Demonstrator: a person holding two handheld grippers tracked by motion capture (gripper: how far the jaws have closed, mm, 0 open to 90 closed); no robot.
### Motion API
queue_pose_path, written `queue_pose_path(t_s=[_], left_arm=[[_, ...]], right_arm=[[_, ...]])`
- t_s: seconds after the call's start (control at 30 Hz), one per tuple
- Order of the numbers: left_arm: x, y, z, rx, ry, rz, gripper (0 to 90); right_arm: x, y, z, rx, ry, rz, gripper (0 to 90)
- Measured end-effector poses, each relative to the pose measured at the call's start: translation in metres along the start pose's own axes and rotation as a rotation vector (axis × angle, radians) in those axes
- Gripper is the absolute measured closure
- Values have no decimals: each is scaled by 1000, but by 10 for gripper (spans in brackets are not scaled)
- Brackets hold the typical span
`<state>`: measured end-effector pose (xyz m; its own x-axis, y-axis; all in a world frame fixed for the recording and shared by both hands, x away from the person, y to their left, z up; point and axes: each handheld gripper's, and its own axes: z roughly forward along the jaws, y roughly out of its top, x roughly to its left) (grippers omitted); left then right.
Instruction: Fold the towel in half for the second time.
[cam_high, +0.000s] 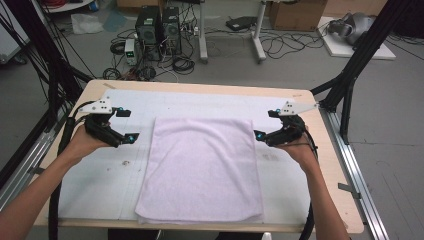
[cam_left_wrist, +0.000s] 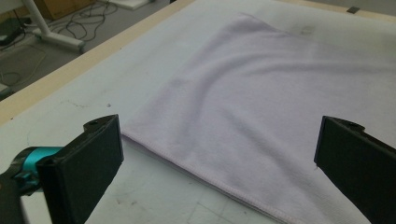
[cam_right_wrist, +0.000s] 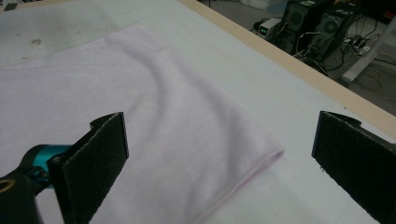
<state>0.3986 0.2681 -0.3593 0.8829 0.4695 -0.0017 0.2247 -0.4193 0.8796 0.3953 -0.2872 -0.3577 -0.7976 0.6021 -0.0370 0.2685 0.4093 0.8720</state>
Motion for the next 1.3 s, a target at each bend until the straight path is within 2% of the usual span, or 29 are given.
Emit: queue_pose_path(t_s=[0.17, 0.3, 0.5, 0.53, 0.57, 0.63, 0.67, 0.7, 0.8, 0.9, 0.97, 1.07, 1.17, 1.2, 1.23, 1.3], left_arm=[[17, 20, 9, 5, -11, -1, 17], [25, 30, 17, 25, -12, 10, 17], [40, 46, 34, 69, -7, 52, 18], [43, 49, 38, 79, -6, 45, 19], [47, 53, 42, 102, 0, 57, 19], [52, 56, 49, 119, 14, 52, 19], [55, 58, 54, 141, 6, 56, 19], [56, 58, 57, 150, 9, 54, 20], [63, 54, 69, 182, -2, 48, 29], [70, 47, 81, 241, 4, 47, 41], [72, 44, 89, 277, 2, 51, 57], [74, 41, 101, 329, 0, 54, 79], [77, 38, 114, 379, -7, 54, 120], [77, 36, 117, 391, 4, 56, 120], [78, 34, 120, 397, -1, 44, 135], [81, 29, 123, 427, -5, 43, 203]], right_arm=[[-17, 16, 18, 54, 3, -18, 28], [-29, 26, 32, 114, 7, -45, 35], [-46, 36, 46, 164, 9, -50, 52], [-48, 38, 49, 184, 4, -57, 55], [-50, 40, 51, 202, -1, -66, 56], [-55, 43, 55, 217, 2, -61, 66], [-58, 44, 57, 229, 5, -64, 71], [-60, 46, 60, 260, 7, -76, 71], [-64, 49, 67, 304, 10, -100, 96], [-68, 51, 77, 372, 12, -119, 100], [-70, 51, 84, 391, 20, -122, 111], [-71, 46, 96, 454, 32, -139, 147], [-69, 39, 108, 519, 44, -147, 201], [-69, 38, 112, 538, 44, -157, 224], [-68, 37, 114, 549, 48, -166, 260], [-69, 36, 117, 552, 63, -152, 313]])
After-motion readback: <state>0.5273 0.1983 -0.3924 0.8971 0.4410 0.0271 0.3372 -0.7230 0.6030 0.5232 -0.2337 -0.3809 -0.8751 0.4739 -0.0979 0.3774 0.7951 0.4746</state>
